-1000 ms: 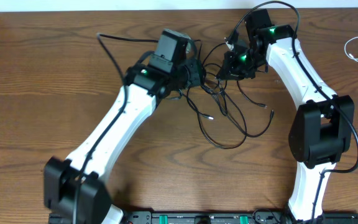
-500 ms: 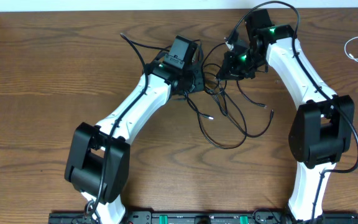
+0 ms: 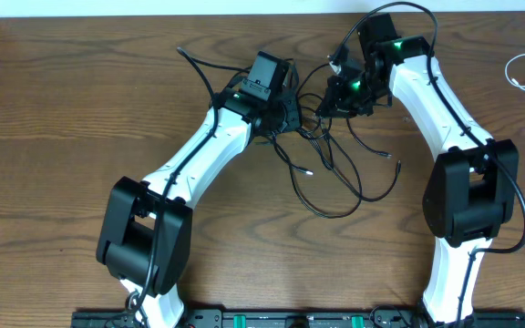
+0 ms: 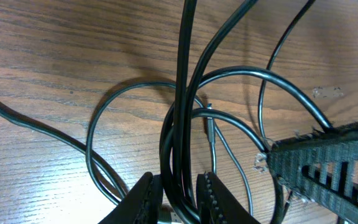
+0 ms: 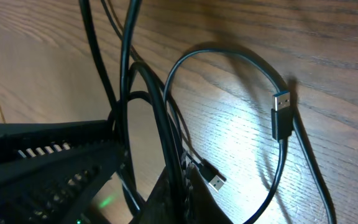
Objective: Untangle cables
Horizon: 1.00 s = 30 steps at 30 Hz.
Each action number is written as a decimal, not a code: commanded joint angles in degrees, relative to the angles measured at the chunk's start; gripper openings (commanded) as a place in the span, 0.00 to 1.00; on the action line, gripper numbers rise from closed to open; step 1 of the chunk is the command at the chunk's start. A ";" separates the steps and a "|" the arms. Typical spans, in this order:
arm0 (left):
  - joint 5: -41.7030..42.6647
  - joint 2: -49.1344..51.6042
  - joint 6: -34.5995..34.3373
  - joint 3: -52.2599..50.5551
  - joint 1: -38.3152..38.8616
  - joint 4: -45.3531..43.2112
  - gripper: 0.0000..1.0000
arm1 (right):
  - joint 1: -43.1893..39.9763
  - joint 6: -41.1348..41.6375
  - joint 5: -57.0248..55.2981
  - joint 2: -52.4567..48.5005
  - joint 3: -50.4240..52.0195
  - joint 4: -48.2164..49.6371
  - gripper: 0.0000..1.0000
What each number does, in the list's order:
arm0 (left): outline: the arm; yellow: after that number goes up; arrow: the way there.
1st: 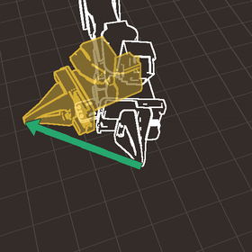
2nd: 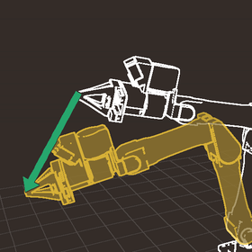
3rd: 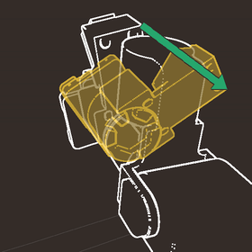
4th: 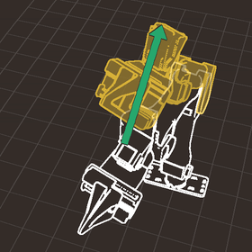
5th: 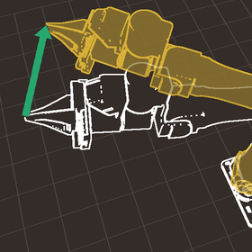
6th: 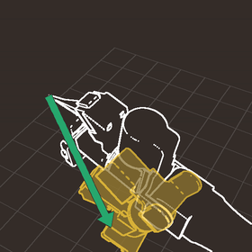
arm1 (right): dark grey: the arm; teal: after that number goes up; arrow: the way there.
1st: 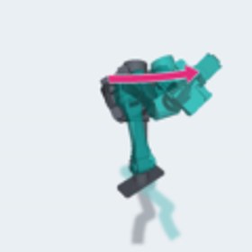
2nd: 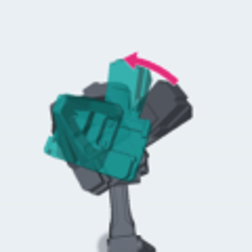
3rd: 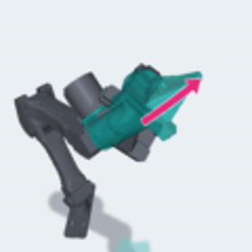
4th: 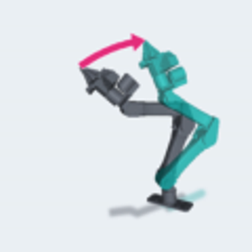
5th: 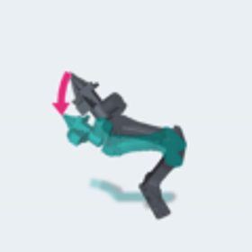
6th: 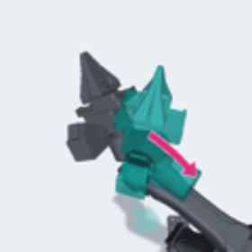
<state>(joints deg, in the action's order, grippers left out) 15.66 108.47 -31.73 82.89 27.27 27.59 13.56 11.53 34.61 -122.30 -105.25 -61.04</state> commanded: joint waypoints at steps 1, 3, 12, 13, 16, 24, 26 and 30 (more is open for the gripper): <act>-0.31 0.85 -0.50 0.04 0.15 -0.50 0.23 | 0.26 -1.11 2.67 0.04 0.04 -0.13 0.01; -0.83 0.85 -0.52 0.04 0.20 -0.57 0.22 | 0.28 -1.11 2.67 0.04 0.04 -0.24 0.01; -3.54 0.90 -0.50 -0.28 1.44 -0.57 0.23 | 0.37 -1.40 4.63 0.04 0.04 -0.28 0.01; -3.76 0.90 -0.50 -0.31 1.49 -0.55 0.23 | 0.37 -1.51 4.70 0.04 0.04 -0.28 0.01; -4.26 0.92 -0.52 -0.35 1.49 -0.50 0.23 | 0.37 -1.53 4.81 0.04 0.04 -0.28 0.01; -5.35 0.96 -0.52 -1.42 1.49 -0.76 0.19 | 0.37 -1.53 4.83 0.04 0.04 -0.31 0.01; -6.32 0.96 -0.79 -1.46 1.49 -0.74 0.19 | 0.37 -1.53 4.85 0.04 0.04 -0.33 0.01; -7.41 0.96 -2.10 -1.46 1.49 -0.76 0.08 | 0.35 -1.60 5.01 0.04 0.04 -0.59 0.01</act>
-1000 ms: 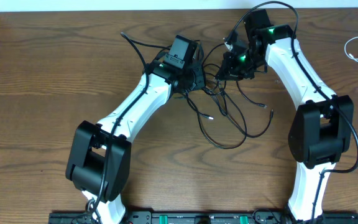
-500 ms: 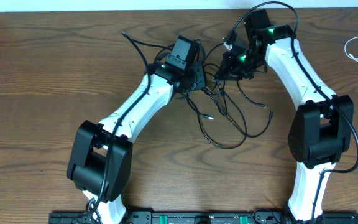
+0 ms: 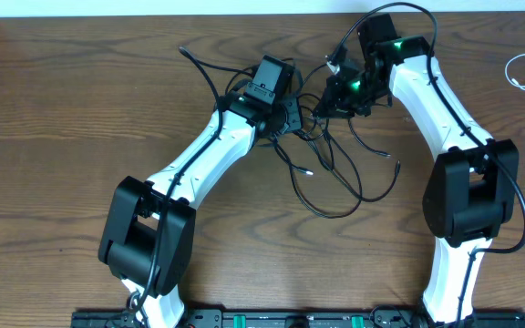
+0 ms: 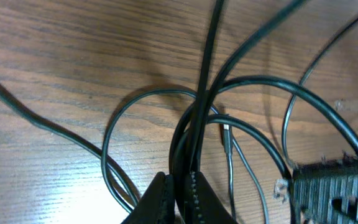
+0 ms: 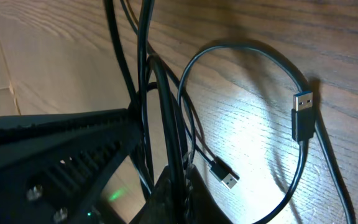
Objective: Untangle cables
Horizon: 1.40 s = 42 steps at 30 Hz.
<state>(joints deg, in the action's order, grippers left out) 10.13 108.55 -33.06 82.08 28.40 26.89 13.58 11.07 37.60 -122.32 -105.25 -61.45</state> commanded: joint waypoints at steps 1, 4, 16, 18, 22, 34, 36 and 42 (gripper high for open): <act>-1.88 0.87 -0.94 -0.66 0.35 -0.11 0.08 | 0.33 -1.36 2.01 0.07 0.04 -0.20 0.01; -1.84 0.85 -0.92 -0.66 0.35 -0.24 0.07 | 0.33 -1.53 1.99 0.07 0.04 -0.26 0.01; -1.60 -11.85 -0.90 -0.63 -0.42 -0.22 0.07 | 0.35 -1.68 -7.52 0.07 0.04 0.55 0.01; -1.33 -14.86 -0.87 -0.63 -0.83 -0.20 0.08 | 0.42 -1.70 -7.54 0.07 0.04 0.79 0.01; 1.27 -19.96 -0.87 -0.63 -2.19 -0.17 0.08 | 0.96 -1.73 -7.74 0.04 0.04 1.07 0.01; 5.73 -27.23 0.44 -0.63 -6.78 0.76 0.07 | 2.60 -1.95 -9.14 0.07 0.04 1.40 0.01; 5.73 -27.39 0.92 -0.63 -7.13 1.70 0.08 | 2.56 -1.95 -8.85 0.07 0.04 1.40 0.02; 5.70 -24.37 2.43 -0.66 -7.13 5.75 0.07 | 1.66 -4.85 -3.08 0.07 0.00 1.46 0.40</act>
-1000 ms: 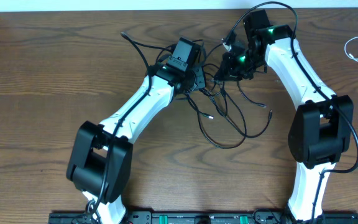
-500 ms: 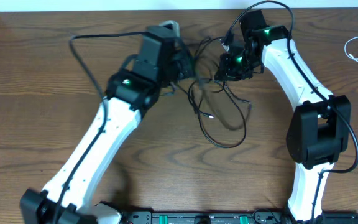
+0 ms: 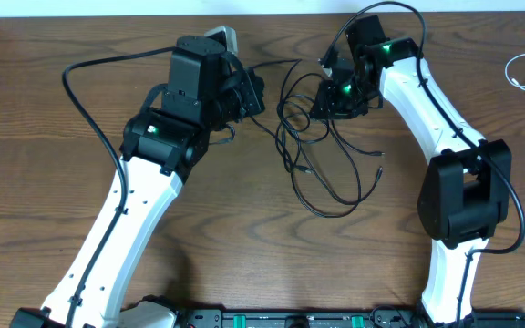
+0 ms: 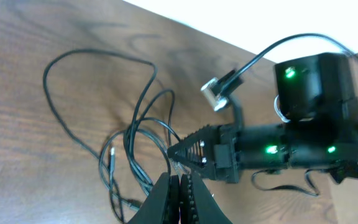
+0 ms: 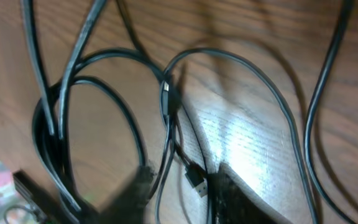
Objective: Untangle cables
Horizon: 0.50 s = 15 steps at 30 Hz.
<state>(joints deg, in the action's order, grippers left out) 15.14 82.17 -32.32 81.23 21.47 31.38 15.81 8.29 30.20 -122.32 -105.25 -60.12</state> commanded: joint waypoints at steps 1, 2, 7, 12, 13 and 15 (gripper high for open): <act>0.70 2.69 1.68 0.20 -0.20 1.62 0.07 | -0.70 -2.21 4.94 0.07 0.00 0.11 0.45; 0.70 3.28 1.84 0.20 -0.20 1.84 0.08 | -0.79 -2.16 4.98 0.07 0.00 0.09 0.47; 0.72 6.14 2.71 0.20 -0.17 2.49 0.08 | -0.83 -2.14 4.96 0.07 0.00 0.66 0.57; 0.70 7.76 3.04 0.20 -0.20 3.10 0.08 | -0.17 -1.40 3.45 0.04 0.04 1.07 0.59; 0.70 7.98 3.17 0.20 -0.20 3.13 0.08 | -0.11 -0.50 1.95 0.04 0.04 0.92 0.58; 0.68 8.39 3.17 0.20 -0.20 3.19 0.08 | -0.02 1.68 -1.20 0.04 0.04 0.72 0.57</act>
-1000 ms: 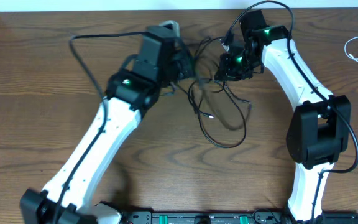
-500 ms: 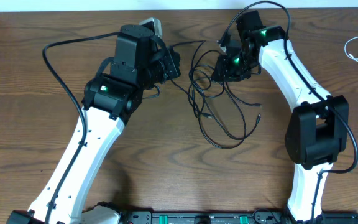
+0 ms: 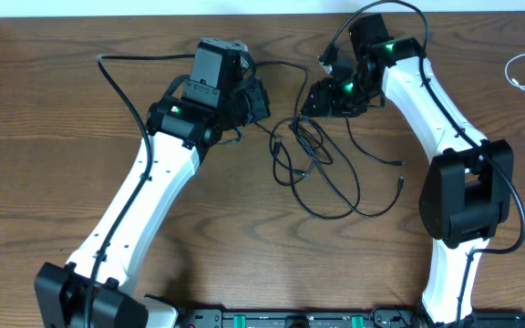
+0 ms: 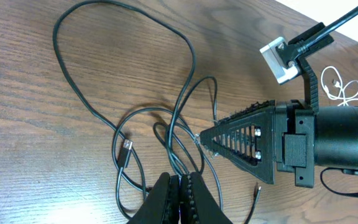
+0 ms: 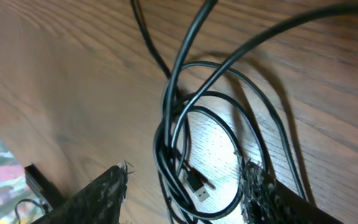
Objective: Untangle cables
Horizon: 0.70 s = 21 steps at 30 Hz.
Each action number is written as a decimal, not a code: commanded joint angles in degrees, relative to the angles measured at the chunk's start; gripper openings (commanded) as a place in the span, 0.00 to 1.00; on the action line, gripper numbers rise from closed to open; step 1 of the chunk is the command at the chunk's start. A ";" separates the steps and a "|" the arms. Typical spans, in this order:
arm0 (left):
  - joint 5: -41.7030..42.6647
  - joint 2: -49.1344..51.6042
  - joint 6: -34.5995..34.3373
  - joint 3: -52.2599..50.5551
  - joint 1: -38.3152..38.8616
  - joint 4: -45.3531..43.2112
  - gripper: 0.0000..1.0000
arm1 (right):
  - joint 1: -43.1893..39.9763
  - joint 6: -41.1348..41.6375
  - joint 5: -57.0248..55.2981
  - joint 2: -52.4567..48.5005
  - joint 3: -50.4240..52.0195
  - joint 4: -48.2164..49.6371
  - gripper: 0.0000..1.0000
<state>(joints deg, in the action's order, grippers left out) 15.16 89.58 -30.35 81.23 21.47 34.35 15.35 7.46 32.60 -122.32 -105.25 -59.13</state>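
Observation:
Several black cables [image 3: 313,159] lie knotted on the wooden table [image 3: 53,155], between the two arms. My left gripper [image 3: 259,99] hovers left of the knot, shut on one black cable that trails in a long loop [image 3: 144,60] to the far left. In the left wrist view its jaws [image 4: 180,182] are pressed together above the tangle [image 4: 166,134]. My right gripper [image 3: 314,98] stands open at the knot's upper right. Its fingers [image 5: 107,190] spread wide on either side of the looped strands [image 5: 182,134] and a USB plug [image 5: 197,185].
A white cable lies coiled at the far right edge. Loose cable ends reach toward the right [image 3: 399,179] and the front [image 3: 331,211] of the tangle. The table's back edge runs close behind both grippers.
The right gripper's fingers stand wider apart. The left gripper, still shut on its cable, has shifted a little right and lower; the long loop at left lies nearer the arm and the tangle has spread.
Both grippers were low in the knot, the left open around several strands and the right shut on some. The left then shut on a strand. Later it was raised to the left with the cable trailing and the right stood open. Now the knot lies looser.

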 commanded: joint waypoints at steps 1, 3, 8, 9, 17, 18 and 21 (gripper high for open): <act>0.68 1.09 1.44 0.20 -0.20 0.22 0.08 | 0.44 2.80 -3.69 0.04 0.04 -0.24 0.55; 0.68 1.49 1.64 0.20 -0.17 0.35 0.08 | 0.44 2.80 -3.54 0.04 0.04 -0.15 0.49; 0.87 3.52 1.60 0.20 -0.13 1.49 0.08 | 0.50 1.60 -3.69 0.04 0.04 -0.44 0.38; 1.29 4.00 1.60 0.20 -0.02 1.44 0.08 | 0.50 1.64 -4.04 0.04 0.04 -0.61 0.38; 3.23 10.21 2.29 0.20 4.31 -1.55 0.42 | -4.59 3.19 -1.75 0.04 0.04 -1.40 0.47; 3.23 11.28 2.29 0.20 4.81 -1.97 0.43 | -5.31 3.17 -1.09 0.04 0.04 -1.60 0.47; 3.26 14.49 2.29 0.20 5.86 -3.76 0.43 | -6.58 3.02 -0.90 0.04 0.04 -2.10 0.47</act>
<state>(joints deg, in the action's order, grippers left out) 17.82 100.60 -28.64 81.23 26.24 31.81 10.50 10.22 29.93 -122.32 -105.25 -60.77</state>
